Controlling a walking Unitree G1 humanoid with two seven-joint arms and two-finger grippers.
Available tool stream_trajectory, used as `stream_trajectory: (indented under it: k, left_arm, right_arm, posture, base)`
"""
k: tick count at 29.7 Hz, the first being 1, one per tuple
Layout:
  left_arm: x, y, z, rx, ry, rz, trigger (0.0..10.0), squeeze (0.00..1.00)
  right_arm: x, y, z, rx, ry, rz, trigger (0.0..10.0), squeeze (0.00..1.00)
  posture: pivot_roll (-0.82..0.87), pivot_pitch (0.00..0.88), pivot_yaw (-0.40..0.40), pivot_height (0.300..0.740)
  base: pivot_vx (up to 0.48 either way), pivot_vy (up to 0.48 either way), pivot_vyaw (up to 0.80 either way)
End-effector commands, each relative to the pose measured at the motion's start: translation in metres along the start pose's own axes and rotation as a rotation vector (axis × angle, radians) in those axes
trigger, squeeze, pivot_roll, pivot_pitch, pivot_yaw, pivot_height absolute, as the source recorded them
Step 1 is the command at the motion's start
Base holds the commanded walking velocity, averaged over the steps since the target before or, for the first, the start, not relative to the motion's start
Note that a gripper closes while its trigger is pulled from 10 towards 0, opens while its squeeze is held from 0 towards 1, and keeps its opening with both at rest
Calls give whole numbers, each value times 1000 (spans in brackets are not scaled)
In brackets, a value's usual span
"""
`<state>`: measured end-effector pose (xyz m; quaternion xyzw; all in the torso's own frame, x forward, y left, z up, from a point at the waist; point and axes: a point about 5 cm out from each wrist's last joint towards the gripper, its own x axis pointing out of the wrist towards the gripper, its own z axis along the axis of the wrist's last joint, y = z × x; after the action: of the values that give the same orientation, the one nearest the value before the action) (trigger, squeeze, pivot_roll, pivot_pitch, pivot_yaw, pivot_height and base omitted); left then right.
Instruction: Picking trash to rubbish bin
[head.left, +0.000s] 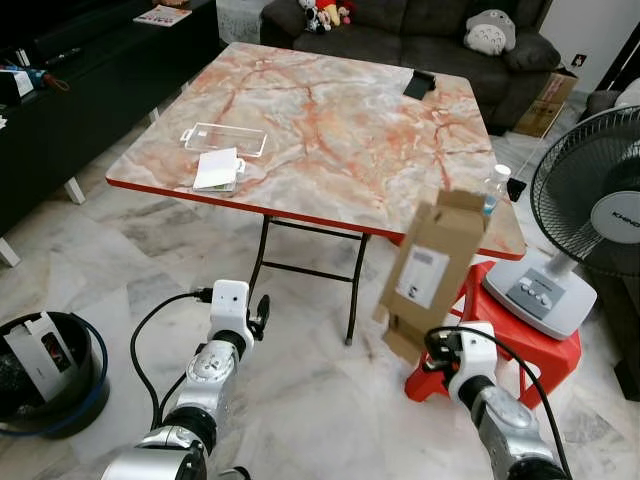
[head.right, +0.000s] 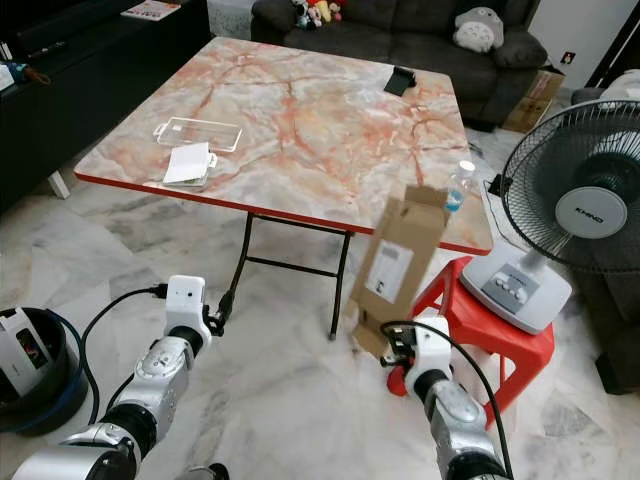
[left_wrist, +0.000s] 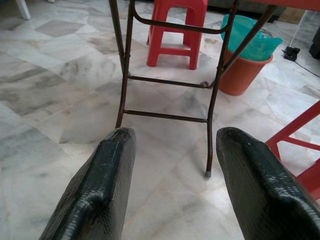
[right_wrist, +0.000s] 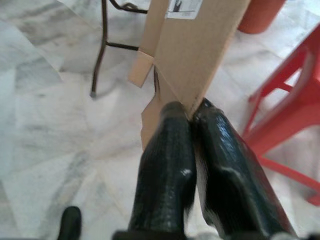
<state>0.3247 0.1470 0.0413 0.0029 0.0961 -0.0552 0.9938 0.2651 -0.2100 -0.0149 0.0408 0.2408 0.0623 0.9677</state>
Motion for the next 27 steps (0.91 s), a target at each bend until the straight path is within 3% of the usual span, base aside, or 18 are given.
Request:
stream_trajectory:
  k: [1,9,18,22,27]
  left_arm:
    - [-4,0,-12,-7,56,7,10000,0]
    - [-14,0,-32,0,146,7,10000,0]
    - [-26,1,-55,-15,271,17,10000,0]
    - [-39,6,-75,-58,390,45,10000,0]
    - [-54,8,-95,-43,513,48,10000,0]
  right_arm:
    - [-7,-10,-15,4,72,-59,10000,0]
    - [-20,-16,-46,61,210,-180,10000,0]
    - [-27,-14,-61,90,276,-224,10000,0]
    - [-32,-16,-70,128,311,-264,10000,0]
    - [-34,-15,-75,132,335,-281,10000,0]
  posture:
    - [-16,18,-103,740]
    - [-14,7,-100,740]
    - [-15,4,-102,740]
    - [-12,25,-109,740]
    - [-10,30,-108,740]
  base:
    - [0,0,0]
    - [0,0,0]
    - [0,0,0]
    - [0,0,0]
    - [0,0,0]
